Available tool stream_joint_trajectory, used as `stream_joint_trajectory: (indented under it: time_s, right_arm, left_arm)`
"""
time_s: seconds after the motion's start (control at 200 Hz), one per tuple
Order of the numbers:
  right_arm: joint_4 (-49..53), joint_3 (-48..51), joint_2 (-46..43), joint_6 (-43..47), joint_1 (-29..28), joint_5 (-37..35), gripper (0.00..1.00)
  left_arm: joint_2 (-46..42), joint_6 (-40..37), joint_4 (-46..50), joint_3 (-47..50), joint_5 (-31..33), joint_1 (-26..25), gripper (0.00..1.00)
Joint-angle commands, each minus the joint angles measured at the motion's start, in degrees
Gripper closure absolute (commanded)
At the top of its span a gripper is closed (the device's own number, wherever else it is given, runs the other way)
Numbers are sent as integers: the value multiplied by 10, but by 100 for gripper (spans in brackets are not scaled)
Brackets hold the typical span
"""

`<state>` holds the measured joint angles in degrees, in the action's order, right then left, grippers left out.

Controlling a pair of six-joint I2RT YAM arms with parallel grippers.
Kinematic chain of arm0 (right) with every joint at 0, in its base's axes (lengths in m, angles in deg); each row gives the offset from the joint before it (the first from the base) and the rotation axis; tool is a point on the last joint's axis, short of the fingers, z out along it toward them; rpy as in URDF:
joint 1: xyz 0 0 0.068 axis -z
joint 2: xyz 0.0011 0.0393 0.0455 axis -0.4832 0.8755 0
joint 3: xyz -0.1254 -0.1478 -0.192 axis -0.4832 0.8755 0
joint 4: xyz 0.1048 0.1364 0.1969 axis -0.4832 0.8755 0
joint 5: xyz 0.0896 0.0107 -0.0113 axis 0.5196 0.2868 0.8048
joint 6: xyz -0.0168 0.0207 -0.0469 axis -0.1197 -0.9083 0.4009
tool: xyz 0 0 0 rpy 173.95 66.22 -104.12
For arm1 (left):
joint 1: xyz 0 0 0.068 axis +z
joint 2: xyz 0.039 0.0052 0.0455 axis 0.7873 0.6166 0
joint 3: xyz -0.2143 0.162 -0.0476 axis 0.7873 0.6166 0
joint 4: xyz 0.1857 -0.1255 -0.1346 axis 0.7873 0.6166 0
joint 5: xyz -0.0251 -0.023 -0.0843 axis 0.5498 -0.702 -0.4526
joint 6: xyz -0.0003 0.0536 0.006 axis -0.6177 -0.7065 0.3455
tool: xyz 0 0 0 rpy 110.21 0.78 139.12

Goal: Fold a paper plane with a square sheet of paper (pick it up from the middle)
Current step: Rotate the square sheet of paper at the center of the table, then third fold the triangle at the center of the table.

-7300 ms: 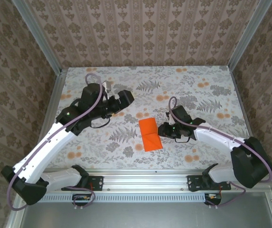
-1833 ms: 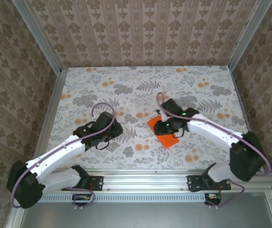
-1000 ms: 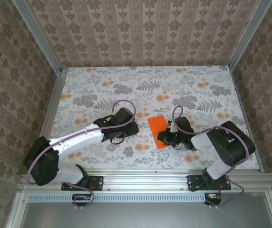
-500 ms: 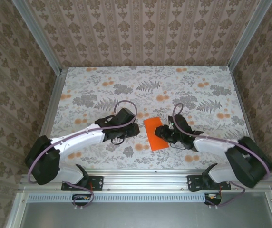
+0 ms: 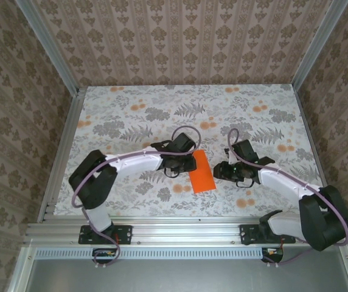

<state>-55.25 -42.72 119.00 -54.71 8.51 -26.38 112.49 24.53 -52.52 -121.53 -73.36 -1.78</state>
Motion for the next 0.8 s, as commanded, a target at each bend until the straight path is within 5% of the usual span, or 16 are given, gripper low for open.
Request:
stream_joint_trajectory:
  time_s: [0.0, 0.21, 0.795]
  right_arm:
    - [24, -15, 25, 46, 4, 57, 60]
    - [23, -29, 69, 57, 4, 84, 59]
    - [8, -17, 122, 42, 3, 98, 59]
  left_arm:
    - [33, -11, 2, -29, -9, -3, 80]
    - [63, -11, 56, -51, 31, 0, 85]
    - [106, -50, 59, -67, 2, 10, 85]
